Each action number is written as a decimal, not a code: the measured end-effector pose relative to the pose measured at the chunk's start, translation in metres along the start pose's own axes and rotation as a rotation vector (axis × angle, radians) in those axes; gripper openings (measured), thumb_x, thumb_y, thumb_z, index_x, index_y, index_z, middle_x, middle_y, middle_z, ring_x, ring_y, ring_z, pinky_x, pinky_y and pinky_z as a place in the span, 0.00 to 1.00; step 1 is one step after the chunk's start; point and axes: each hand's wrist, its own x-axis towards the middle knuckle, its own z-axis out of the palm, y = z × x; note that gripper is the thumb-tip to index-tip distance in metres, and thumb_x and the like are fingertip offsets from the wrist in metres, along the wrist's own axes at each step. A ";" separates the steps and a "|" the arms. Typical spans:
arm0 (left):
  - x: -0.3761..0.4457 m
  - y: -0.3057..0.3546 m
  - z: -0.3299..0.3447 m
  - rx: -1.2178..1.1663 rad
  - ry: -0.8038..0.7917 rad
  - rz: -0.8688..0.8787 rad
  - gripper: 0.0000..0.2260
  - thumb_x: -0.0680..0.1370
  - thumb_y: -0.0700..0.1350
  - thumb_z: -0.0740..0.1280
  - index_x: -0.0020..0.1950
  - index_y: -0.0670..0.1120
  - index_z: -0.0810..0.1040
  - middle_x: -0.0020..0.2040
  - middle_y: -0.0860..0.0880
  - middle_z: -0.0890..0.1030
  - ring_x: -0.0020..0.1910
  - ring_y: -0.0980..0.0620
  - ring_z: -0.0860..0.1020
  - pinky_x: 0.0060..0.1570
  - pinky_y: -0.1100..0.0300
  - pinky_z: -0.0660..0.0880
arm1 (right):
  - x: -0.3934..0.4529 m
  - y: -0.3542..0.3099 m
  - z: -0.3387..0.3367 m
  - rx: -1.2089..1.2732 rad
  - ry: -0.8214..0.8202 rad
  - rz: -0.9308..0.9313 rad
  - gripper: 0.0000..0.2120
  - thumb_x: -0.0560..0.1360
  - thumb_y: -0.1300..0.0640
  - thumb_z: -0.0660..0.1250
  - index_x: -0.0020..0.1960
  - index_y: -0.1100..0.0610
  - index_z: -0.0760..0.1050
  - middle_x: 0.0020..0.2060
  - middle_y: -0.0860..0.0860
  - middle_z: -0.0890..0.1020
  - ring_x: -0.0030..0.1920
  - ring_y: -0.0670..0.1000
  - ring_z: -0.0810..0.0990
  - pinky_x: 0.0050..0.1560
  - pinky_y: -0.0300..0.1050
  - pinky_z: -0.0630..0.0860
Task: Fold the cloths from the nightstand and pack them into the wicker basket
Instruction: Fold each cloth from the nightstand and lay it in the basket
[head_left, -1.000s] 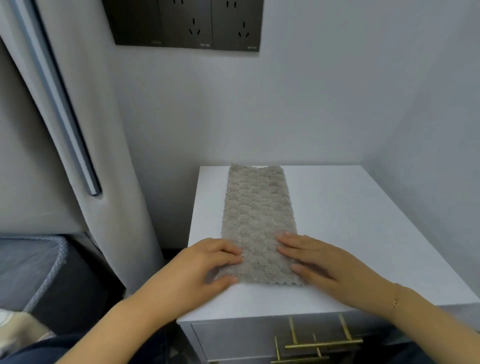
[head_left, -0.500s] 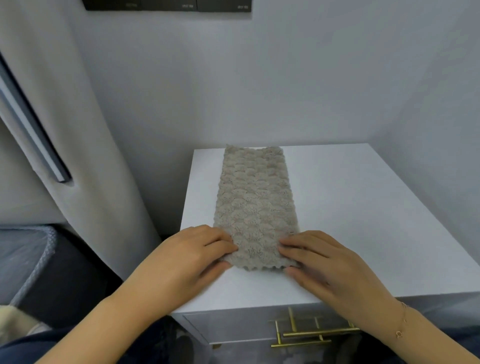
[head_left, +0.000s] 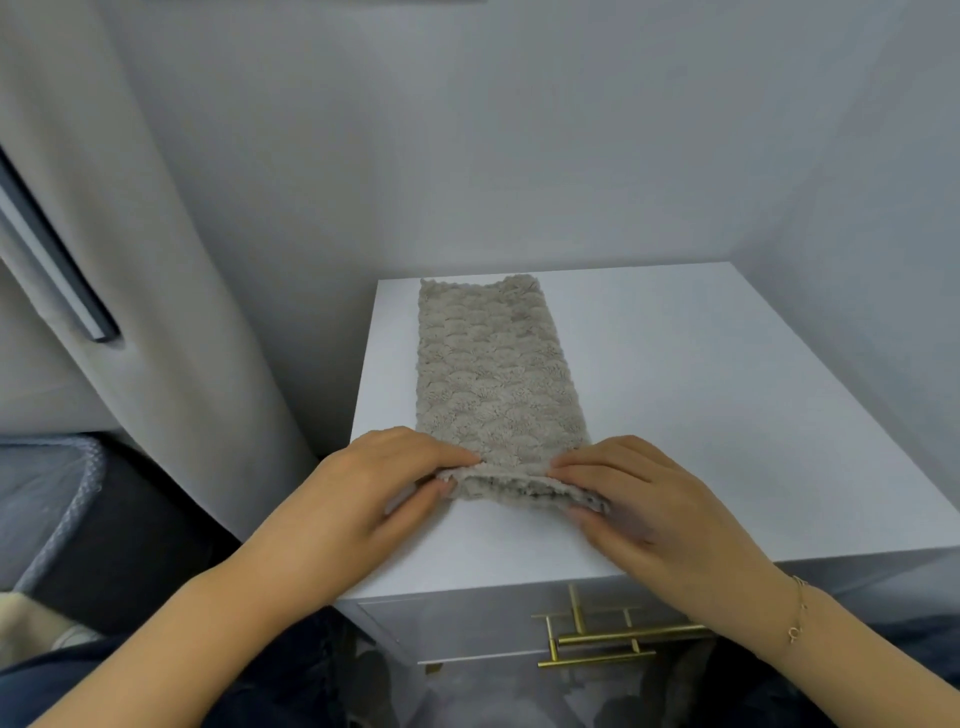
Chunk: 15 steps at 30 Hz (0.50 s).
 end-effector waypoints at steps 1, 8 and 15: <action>0.000 0.000 0.000 -0.019 0.002 -0.018 0.15 0.81 0.52 0.58 0.65 0.55 0.77 0.55 0.65 0.79 0.56 0.66 0.76 0.57 0.69 0.71 | -0.001 0.000 0.000 0.029 0.009 0.027 0.15 0.78 0.50 0.62 0.61 0.51 0.78 0.55 0.41 0.80 0.56 0.40 0.75 0.57 0.30 0.71; 0.002 0.006 0.002 -0.196 0.071 -0.145 0.12 0.81 0.56 0.58 0.63 0.60 0.75 0.52 0.62 0.80 0.51 0.63 0.77 0.51 0.73 0.71 | 0.005 -0.006 -0.006 0.411 0.085 0.340 0.08 0.76 0.51 0.70 0.54 0.45 0.81 0.46 0.37 0.83 0.49 0.40 0.80 0.50 0.30 0.74; 0.006 -0.001 0.010 -0.247 0.182 -0.352 0.06 0.77 0.51 0.66 0.52 0.58 0.81 0.36 0.54 0.79 0.35 0.56 0.76 0.37 0.70 0.72 | 0.031 0.001 -0.003 0.440 0.105 0.448 0.05 0.74 0.53 0.71 0.49 0.47 0.83 0.35 0.44 0.81 0.35 0.42 0.77 0.37 0.31 0.72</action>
